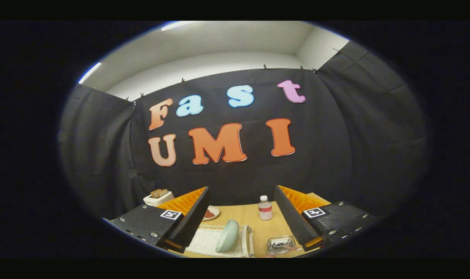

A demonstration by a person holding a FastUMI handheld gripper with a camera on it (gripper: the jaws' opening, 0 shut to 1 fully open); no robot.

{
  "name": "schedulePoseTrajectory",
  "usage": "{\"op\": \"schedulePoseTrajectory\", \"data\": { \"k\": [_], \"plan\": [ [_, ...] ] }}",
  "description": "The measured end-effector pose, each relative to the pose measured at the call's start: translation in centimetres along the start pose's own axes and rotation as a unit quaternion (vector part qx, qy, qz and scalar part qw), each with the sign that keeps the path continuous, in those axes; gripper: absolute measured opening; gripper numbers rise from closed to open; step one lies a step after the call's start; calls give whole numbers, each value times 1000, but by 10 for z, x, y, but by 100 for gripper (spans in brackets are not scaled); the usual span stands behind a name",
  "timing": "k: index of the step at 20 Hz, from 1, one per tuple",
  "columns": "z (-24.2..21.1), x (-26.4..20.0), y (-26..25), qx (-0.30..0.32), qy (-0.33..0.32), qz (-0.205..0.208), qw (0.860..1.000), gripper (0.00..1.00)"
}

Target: Take the plate from the dish rack, then take the spoon from the basket and place it into the plate.

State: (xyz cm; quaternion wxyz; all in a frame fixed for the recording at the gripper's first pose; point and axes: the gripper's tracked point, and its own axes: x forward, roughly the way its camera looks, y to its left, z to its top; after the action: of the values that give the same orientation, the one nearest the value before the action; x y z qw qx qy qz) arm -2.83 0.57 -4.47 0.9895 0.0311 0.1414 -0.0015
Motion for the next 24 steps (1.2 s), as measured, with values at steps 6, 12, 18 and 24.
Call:
{"op": "schedulePoseTrajectory", "data": {
  "k": [6,12,18,24],
  "plan": [
    [-61,17,6,-25,146,20,989,98],
    [-111,25,22,-16,263,52,963,96],
    [-146,49,24,-29,344,62,936,93],
    [-186,75,24,-52,433,59,898,81]
  ]
}}
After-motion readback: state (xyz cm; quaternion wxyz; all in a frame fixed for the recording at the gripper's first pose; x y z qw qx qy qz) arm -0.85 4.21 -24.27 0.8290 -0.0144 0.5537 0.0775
